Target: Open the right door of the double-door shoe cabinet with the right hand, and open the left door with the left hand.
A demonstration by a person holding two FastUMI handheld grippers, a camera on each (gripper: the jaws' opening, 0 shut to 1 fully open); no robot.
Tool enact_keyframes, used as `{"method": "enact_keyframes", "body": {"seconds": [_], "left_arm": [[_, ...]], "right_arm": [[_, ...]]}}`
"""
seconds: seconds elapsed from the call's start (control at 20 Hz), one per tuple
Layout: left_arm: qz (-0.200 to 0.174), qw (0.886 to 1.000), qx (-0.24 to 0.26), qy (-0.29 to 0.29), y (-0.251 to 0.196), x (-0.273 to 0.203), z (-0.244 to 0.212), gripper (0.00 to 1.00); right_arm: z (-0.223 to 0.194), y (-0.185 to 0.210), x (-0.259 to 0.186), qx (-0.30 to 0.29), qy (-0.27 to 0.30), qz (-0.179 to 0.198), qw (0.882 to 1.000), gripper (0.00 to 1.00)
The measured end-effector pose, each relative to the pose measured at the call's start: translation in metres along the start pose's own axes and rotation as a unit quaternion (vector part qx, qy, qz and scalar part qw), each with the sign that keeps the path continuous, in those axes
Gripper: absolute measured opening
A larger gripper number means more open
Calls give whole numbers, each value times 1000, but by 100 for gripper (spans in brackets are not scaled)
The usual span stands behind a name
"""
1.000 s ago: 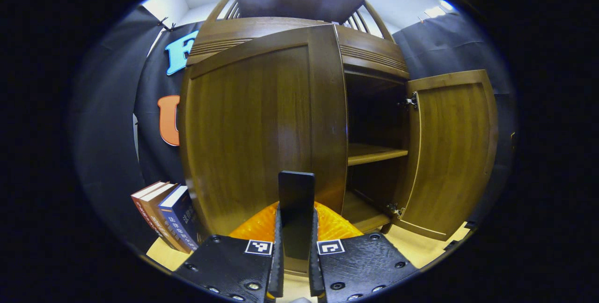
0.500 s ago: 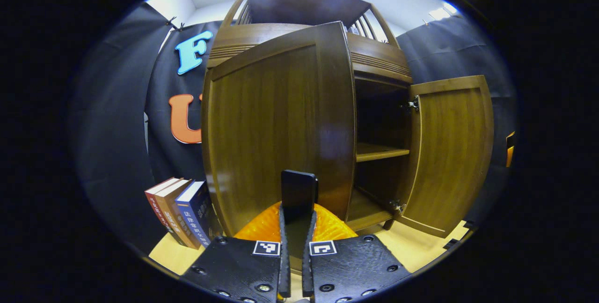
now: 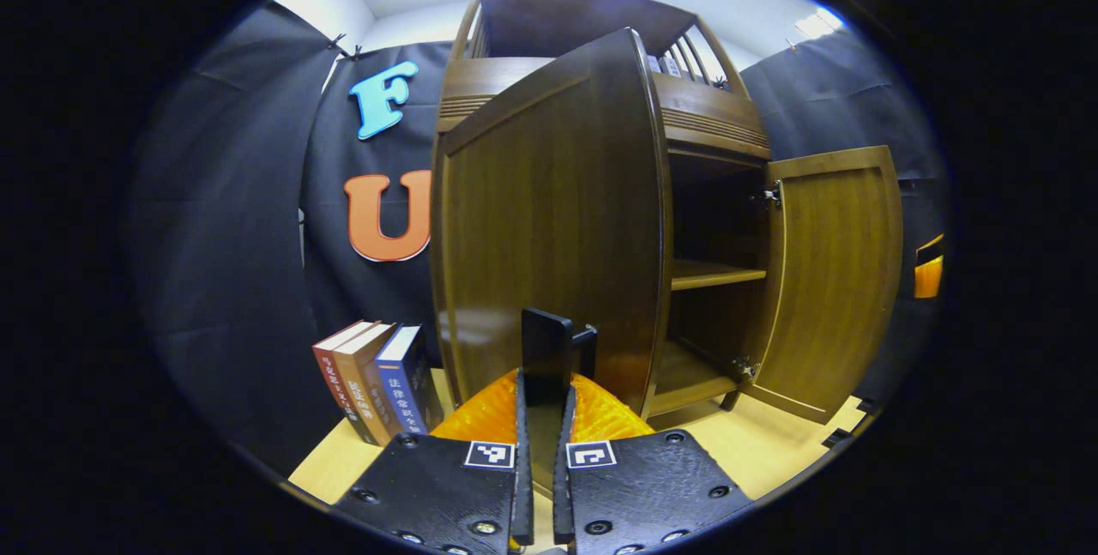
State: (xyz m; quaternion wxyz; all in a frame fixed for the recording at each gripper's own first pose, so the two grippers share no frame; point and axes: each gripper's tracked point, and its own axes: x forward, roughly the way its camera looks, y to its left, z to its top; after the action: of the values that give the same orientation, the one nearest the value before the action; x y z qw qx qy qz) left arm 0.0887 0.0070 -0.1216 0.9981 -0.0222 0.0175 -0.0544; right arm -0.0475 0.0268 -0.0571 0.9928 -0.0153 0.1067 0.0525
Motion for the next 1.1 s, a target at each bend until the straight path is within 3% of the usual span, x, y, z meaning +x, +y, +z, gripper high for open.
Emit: {"method": "enact_keyframes", "body": {"seconds": [0.35, 0.4, 0.55, 1.1], "left_arm": [[56, 998, 5, 3, 61, -24, -4, 8], [61, 998, 1, 1, 70, -27, -4, 0], [65, 998, -12, 0, 98, -27, -6, 0], [-20, 1000, -5, -8, 132, -28, -6, 0]], "right_arm": [[-1, 29, 9, -8, 4, 39, 999, 100], [-2, 33, 10, -9, 4, 45, 999, 100], [-4, 39, 10, -12, 7, 55, 998, 100], [-12, 43, 10, -9, 16, 67, 998, 100]]}}
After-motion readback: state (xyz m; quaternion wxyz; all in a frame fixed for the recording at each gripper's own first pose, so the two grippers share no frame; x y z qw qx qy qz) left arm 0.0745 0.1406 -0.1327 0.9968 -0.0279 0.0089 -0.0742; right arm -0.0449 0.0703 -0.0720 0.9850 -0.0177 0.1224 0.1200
